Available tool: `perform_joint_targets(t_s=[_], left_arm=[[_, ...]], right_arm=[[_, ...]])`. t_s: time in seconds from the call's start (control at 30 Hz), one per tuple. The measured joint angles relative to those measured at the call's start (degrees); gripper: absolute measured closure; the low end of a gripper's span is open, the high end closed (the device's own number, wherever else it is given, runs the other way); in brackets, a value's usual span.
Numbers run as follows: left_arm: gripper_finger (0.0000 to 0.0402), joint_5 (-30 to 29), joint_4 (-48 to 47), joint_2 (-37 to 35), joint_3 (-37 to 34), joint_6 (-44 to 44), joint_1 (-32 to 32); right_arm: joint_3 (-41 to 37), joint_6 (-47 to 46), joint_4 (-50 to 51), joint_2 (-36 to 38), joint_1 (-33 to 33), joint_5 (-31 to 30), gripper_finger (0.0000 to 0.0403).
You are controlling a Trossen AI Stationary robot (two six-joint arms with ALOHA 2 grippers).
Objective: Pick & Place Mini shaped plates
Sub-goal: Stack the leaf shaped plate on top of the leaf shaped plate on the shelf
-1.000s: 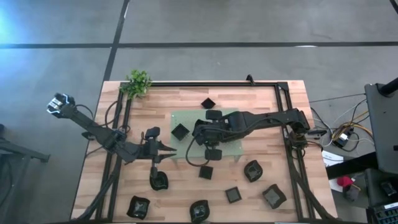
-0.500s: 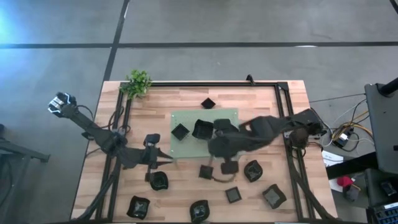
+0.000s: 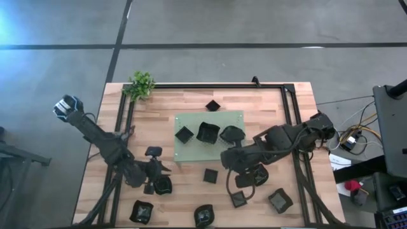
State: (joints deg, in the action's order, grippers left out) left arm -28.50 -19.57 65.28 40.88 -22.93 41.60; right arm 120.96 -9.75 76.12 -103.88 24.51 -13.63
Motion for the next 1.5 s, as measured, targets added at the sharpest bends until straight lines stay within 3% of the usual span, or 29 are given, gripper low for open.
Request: perform_joint_targets(t_s=[0.13, 0.7, 1.5], left_arm=[[0.0339, 4.6, -0.8, 2.9, 0.0, -3.5, 0.0], [0.0339, 8.6, -8.9, 10.9, 0.0, -14.6, 0.0], [0.0339, 10.0, -10.6, 15.2, -1.8, -25.0, 0.0]], right_arm=[[-0.3, -0.8, 0.0, 0.0, 0.0, 0.0, 0.0392], [-1.1, -0.1, -0.4, 0.0, 0.0, 0.0, 0.0392], [-2.3, 0.9, -2.1, 0.0, 0.0, 0.1, 0.0392]])
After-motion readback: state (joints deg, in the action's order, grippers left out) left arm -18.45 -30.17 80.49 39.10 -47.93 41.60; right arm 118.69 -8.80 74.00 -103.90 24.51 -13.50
